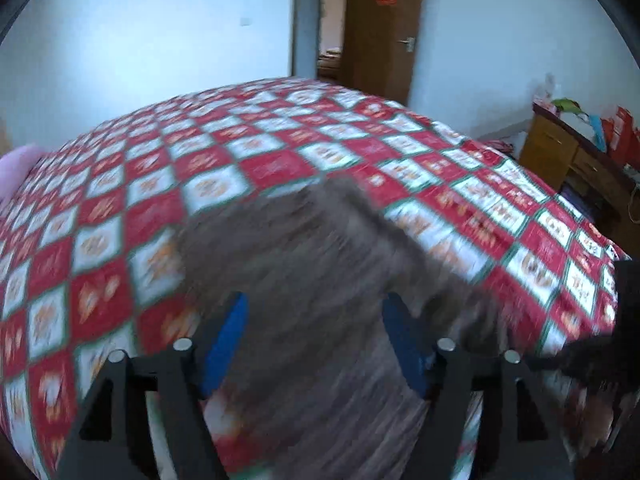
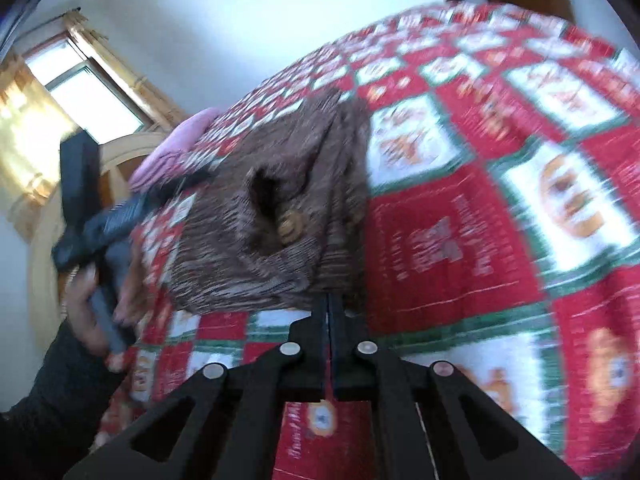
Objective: Fold small clothes
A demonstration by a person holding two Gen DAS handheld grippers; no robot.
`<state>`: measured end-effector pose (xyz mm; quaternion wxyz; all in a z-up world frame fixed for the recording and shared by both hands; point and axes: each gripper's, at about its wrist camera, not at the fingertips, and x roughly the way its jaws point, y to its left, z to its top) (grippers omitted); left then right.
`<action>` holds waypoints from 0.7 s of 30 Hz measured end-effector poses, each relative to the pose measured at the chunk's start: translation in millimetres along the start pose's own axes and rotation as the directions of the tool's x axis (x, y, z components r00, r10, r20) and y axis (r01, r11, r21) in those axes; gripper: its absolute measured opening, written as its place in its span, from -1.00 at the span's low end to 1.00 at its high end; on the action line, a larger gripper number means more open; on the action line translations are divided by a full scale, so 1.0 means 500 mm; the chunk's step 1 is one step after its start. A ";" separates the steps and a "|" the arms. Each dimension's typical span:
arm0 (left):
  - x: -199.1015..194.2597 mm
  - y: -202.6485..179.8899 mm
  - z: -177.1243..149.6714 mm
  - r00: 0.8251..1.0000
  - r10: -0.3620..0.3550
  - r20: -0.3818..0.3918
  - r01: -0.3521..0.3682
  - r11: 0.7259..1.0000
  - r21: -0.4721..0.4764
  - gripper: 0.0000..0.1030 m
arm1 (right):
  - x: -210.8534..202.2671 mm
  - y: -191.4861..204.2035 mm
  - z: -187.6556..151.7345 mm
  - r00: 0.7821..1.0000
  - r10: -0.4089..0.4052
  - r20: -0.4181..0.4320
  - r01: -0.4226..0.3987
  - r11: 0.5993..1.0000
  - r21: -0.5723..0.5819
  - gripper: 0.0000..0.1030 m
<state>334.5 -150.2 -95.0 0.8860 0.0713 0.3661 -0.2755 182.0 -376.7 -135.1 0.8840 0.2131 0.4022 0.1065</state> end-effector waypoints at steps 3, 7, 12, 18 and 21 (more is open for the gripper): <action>-0.019 0.031 -0.058 1.000 0.008 -0.004 -0.008 1.000 -0.025 0.46 | -0.036 0.024 0.014 0.996 -0.028 0.090 0.033 0.998 -0.053 0.42; -0.009 0.020 -0.089 0.999 0.045 -0.017 -0.045 0.999 0.009 0.46 | -0.036 0.081 0.052 0.990 0.041 0.137 -0.024 0.992 -0.124 0.51; 0.009 0.000 -0.104 0.999 0.043 -0.028 -0.043 0.999 0.028 0.46 | 0.075 0.113 0.085 0.999 0.001 -0.041 -0.008 0.986 -0.167 -0.92; -0.005 -0.002 -0.127 1.000 0.015 -0.018 -0.014 0.999 0.050 0.68 | 0.043 0.019 0.071 0.997 -0.057 -0.061 0.054 0.997 -0.060 -0.94; 0.003 -0.012 -0.125 0.999 0.003 -0.034 -0.001 0.997 0.074 0.77 | 0.063 -0.018 0.063 0.994 -0.073 -0.085 0.072 0.997 -0.025 -0.94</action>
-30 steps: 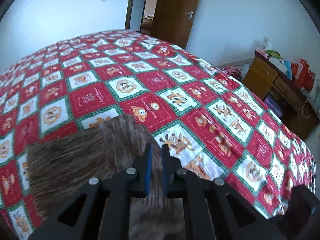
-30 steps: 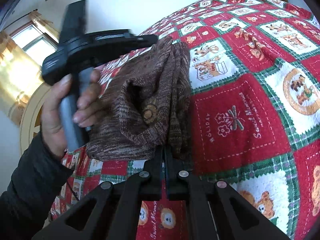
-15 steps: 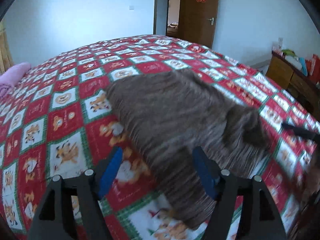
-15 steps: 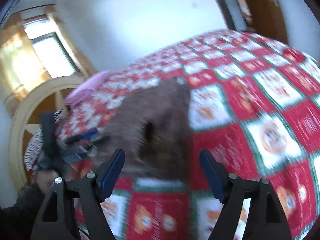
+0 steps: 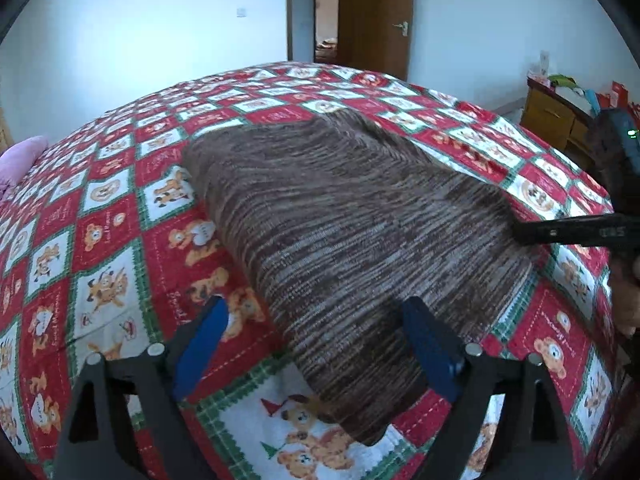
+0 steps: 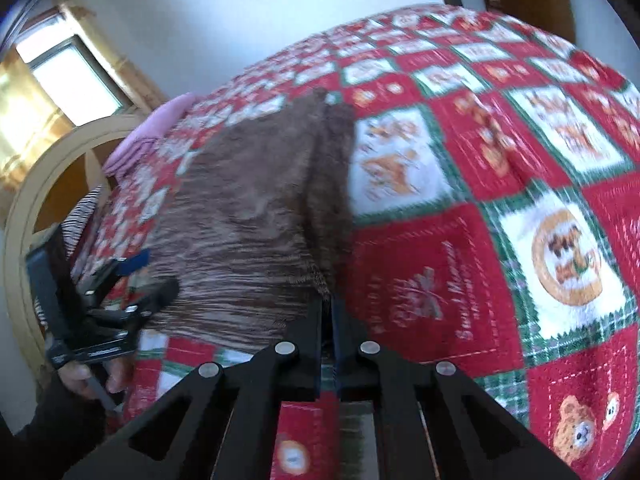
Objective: Fold small clothes
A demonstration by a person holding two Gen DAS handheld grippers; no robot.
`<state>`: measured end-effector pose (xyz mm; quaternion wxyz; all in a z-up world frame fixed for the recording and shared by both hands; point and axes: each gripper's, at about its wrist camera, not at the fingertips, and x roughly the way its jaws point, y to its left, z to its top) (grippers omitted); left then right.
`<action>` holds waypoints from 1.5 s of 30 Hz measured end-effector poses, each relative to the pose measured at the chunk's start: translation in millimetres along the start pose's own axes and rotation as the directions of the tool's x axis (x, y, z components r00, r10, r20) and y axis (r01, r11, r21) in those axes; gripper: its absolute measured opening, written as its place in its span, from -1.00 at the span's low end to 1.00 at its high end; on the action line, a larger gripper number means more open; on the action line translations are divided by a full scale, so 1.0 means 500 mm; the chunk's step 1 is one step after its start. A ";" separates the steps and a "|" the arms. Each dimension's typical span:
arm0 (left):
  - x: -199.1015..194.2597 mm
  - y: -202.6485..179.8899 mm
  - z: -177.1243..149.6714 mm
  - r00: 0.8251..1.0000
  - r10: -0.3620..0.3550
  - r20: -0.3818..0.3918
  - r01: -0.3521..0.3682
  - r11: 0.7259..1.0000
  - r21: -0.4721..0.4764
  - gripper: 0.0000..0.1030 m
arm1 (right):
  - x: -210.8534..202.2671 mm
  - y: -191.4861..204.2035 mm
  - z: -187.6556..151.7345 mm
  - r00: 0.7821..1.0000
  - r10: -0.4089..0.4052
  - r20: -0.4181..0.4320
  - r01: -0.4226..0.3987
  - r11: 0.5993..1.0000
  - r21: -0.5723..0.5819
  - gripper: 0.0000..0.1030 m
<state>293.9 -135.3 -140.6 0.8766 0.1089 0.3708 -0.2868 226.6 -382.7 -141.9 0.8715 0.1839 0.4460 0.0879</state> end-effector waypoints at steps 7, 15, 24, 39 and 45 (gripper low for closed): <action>-0.055 -0.001 0.032 0.992 0.046 0.117 -0.050 0.998 0.032 0.93 | -0.003 0.007 0.023 1.000 -0.001 -0.031 0.000 1.000 -0.027 -0.11; 0.009 0.046 0.061 0.992 0.060 0.109 -0.052 0.996 -0.073 0.98 | -0.011 0.047 0.168 0.995 -0.027 0.095 0.035 0.996 -0.076 0.14; 0.018 0.062 0.033 0.994 -0.008 0.111 0.025 0.988 -0.149 1.00 | 0.183 0.072 0.255 0.994 -0.109 -0.014 0.106 0.987 -0.124 -0.90; 0.033 0.018 0.028 0.998 0.047 0.051 -0.045 0.998 -0.035 1.00 | 0.155 0.025 0.249 0.983 -0.183 0.027 0.184 0.981 -0.058 -0.38; 0.017 0.058 0.024 0.994 0.059 0.087 -0.045 0.988 -0.149 1.00 | 0.019 0.110 0.207 0.981 -0.048 0.188 0.081 0.982 -0.172 -0.19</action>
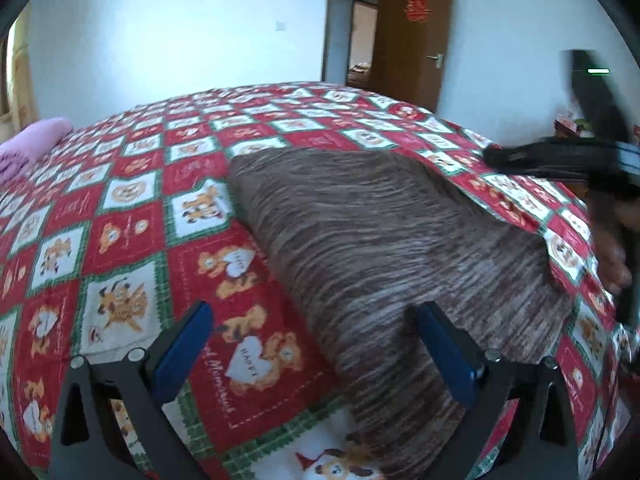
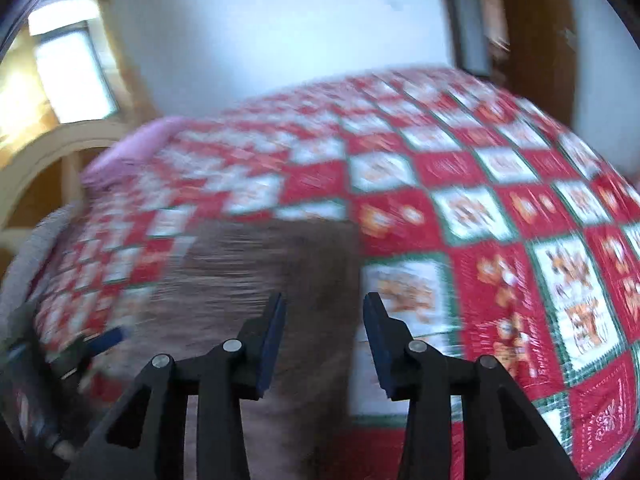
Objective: Fold small clothes
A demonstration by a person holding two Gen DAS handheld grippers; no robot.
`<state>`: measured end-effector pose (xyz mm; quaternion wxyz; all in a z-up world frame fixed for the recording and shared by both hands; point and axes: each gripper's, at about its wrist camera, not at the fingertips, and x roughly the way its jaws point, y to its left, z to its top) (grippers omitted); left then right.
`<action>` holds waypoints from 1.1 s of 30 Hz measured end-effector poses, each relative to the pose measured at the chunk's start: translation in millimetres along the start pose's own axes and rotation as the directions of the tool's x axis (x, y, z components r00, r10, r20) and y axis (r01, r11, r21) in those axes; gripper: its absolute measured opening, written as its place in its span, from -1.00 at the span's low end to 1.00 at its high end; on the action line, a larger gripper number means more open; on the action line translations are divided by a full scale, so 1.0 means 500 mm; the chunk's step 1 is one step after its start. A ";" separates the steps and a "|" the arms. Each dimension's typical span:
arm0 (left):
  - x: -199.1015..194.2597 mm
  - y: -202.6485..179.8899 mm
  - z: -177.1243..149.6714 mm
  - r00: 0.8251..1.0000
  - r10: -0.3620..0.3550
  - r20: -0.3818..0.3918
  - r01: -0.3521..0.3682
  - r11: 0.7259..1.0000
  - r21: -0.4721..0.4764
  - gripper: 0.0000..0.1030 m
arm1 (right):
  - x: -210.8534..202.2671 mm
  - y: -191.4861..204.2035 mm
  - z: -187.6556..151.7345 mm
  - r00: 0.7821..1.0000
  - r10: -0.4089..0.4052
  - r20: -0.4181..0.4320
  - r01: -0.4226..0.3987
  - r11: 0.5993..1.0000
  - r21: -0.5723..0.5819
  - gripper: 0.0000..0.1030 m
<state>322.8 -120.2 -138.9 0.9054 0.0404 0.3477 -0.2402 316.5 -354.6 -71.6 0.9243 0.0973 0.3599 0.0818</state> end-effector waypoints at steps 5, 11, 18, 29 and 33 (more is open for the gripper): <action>0.019 0.002 0.001 0.999 0.005 -0.047 -0.006 1.000 -0.016 1.00 | 0.012 0.056 -0.065 0.993 0.058 -0.102 -0.071 0.988 -0.136 -0.19; 0.051 0.025 -0.009 0.985 -0.050 -0.164 0.035 0.995 -0.094 1.00 | 0.048 -0.011 -0.134 0.994 0.033 -0.108 -0.044 0.994 -0.102 -0.19; 0.026 0.038 -0.015 0.988 -0.110 -0.109 0.091 0.982 -0.164 1.00 | 0.002 -0.033 -0.111 0.992 0.122 -0.037 -0.123 0.992 -0.020 -0.17; 0.045 0.015 -0.017 0.986 -0.055 -0.158 0.039 0.994 -0.106 1.00 | 0.128 -0.155 -0.022 0.983 0.146 -0.108 -0.115 0.961 0.251 -0.08; 0.047 0.013 -0.019 0.986 -0.046 -0.163 0.031 0.995 -0.090 1.00 | 0.174 -0.157 -0.001 0.981 0.154 -0.117 -0.119 0.958 0.259 -0.08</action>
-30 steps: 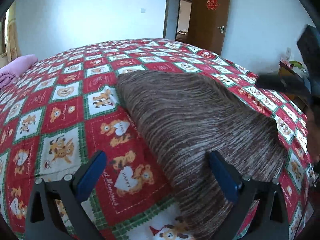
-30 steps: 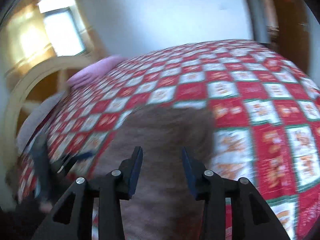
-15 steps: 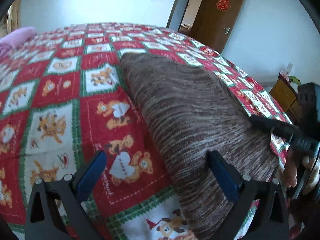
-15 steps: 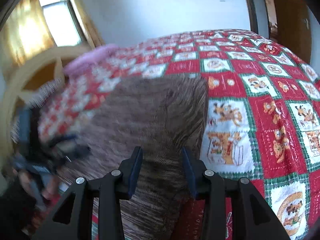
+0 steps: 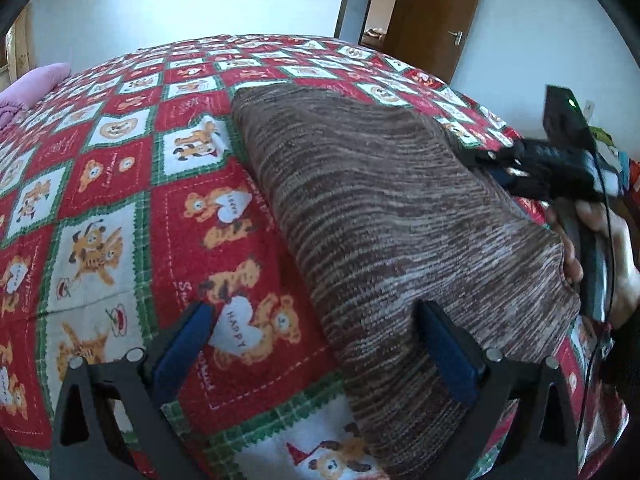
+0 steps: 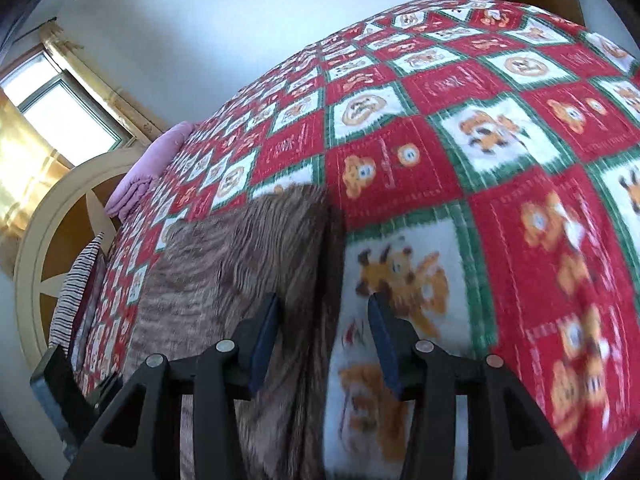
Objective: Fold small clothes
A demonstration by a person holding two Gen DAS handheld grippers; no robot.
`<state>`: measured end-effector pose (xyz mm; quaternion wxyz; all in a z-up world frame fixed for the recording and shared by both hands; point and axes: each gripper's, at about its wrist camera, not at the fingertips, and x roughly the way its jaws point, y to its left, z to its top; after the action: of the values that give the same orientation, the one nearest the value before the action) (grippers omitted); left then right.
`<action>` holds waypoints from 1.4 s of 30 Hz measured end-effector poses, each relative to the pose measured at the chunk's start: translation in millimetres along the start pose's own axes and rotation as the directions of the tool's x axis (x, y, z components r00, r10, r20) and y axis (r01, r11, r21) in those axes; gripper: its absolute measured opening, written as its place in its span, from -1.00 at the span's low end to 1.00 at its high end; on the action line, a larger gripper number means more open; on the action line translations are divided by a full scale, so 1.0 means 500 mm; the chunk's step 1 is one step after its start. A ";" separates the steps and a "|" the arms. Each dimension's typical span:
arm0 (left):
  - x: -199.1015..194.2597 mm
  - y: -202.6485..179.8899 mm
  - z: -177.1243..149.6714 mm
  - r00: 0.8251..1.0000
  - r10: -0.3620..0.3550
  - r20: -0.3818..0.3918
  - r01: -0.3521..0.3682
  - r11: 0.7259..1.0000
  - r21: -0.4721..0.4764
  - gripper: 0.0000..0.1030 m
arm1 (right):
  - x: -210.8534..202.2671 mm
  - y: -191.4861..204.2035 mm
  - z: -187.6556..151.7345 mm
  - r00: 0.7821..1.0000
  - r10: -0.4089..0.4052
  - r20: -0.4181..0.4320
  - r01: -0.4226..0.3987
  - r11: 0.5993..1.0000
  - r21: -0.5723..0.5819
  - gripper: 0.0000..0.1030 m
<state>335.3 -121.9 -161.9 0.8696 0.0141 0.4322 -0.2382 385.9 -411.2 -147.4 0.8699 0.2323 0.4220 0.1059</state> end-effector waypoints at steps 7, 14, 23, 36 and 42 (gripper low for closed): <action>0.002 -0.003 0.001 1.000 -0.008 -0.001 0.008 1.000 0.005 1.00 | 0.043 -0.002 0.042 0.999 0.034 -0.008 -0.034 0.999 0.009 -0.08; 0.006 -0.005 0.005 1.000 -0.029 -0.002 0.029 1.000 0.008 1.00 | 0.058 -0.004 0.049 0.996 0.085 0.001 -0.085 0.996 0.007 -0.12; -0.001 -0.010 0.008 0.995 -0.095 0.016 0.095 0.995 0.020 0.73 | 0.069 0.004 0.041 0.993 0.119 0.004 -0.119 0.993 -0.018 -0.38; -0.016 -0.025 0.012 0.992 -0.129 0.013 0.128 0.991 0.049 -0.23 | 0.057 0.031 0.035 0.998 0.051 0.021 -0.050 0.996 -0.079 -0.65; -0.060 -0.022 0.007 0.996 -0.090 0.025 0.089 0.995 0.051 -0.61 | -0.001 0.076 0.020 0.994 0.073 0.080 -0.065 0.994 -0.092 -0.71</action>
<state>317.8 -120.3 -135.3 0.8633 0.0133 0.4144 -0.2878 393.9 -381.5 -122.6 0.8920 0.2119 0.3721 0.1450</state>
